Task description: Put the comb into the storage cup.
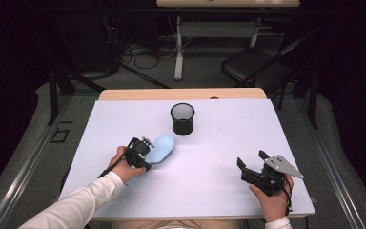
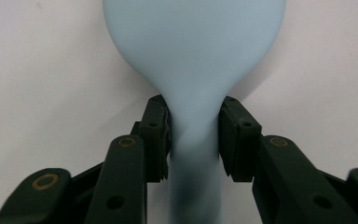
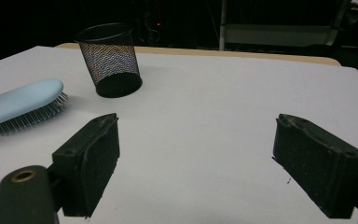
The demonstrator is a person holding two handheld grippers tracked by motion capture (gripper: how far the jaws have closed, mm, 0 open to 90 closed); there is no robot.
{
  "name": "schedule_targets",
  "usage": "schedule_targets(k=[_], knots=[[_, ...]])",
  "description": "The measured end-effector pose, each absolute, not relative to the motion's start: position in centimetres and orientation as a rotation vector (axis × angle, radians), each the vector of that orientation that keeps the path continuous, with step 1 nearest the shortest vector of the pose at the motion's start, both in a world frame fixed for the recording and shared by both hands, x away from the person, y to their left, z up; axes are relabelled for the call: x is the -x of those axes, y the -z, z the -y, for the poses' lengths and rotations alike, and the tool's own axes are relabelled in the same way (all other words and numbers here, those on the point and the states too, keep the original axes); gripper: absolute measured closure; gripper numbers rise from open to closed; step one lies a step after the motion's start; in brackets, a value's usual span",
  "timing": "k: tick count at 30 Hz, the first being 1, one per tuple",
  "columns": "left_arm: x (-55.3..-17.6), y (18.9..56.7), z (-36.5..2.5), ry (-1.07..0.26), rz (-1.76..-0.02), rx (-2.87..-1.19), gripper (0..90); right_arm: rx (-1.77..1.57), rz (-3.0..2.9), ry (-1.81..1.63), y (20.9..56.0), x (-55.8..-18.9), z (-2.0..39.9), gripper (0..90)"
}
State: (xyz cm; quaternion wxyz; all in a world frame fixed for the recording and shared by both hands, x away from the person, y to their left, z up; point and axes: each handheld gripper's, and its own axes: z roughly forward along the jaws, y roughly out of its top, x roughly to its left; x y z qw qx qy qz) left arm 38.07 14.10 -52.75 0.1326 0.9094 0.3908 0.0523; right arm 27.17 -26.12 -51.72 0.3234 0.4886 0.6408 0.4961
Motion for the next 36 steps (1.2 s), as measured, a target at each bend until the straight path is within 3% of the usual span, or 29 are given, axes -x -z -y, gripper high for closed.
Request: schedule_targets(k=[36], knots=[[-37.16, 53.17, -14.79, -0.201, -1.136, -2.52, 70.0, -1.288, -1.688, -1.306, 51.76, -27.18, 26.09, 14.3]])
